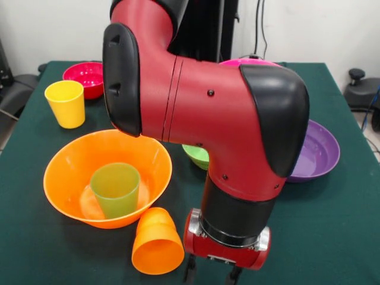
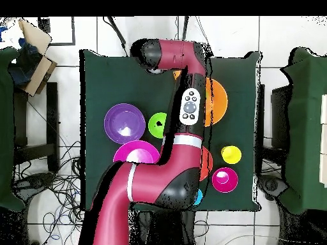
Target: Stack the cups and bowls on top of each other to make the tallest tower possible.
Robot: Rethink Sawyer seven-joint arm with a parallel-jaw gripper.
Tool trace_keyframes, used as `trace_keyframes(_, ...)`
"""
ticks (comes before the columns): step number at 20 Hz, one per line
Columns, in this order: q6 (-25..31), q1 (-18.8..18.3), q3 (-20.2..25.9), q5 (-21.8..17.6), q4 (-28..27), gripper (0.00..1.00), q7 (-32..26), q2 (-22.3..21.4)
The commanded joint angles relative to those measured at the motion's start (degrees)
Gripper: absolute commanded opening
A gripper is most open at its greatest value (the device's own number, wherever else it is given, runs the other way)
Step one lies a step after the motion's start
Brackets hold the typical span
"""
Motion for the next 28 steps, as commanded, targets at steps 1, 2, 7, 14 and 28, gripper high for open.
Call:
trace_keyframes(1, -2.5, 0.7, 0.3, -3.5, 3.3, 1.0, -7.0, 0.6)
trace_keyframes(2, -2.8, 0.9, 0.1, -3.6, 3.6, 1.0, -6.7, 0.6)
trace_keyframes(7, -4.5, 1.3, -0.5, -3.5, 3.1, 1.0, -5.6, 2.4)
trace_keyframes(14, -3.3, 1.8, -1.6, -3.3, 5.4, 1.0, -5.4, 1.3)
trace_keyframes(28, -2.4, 4.0, -5.8, -6.6, 13.1, 1.0, -4.2, -3.4)
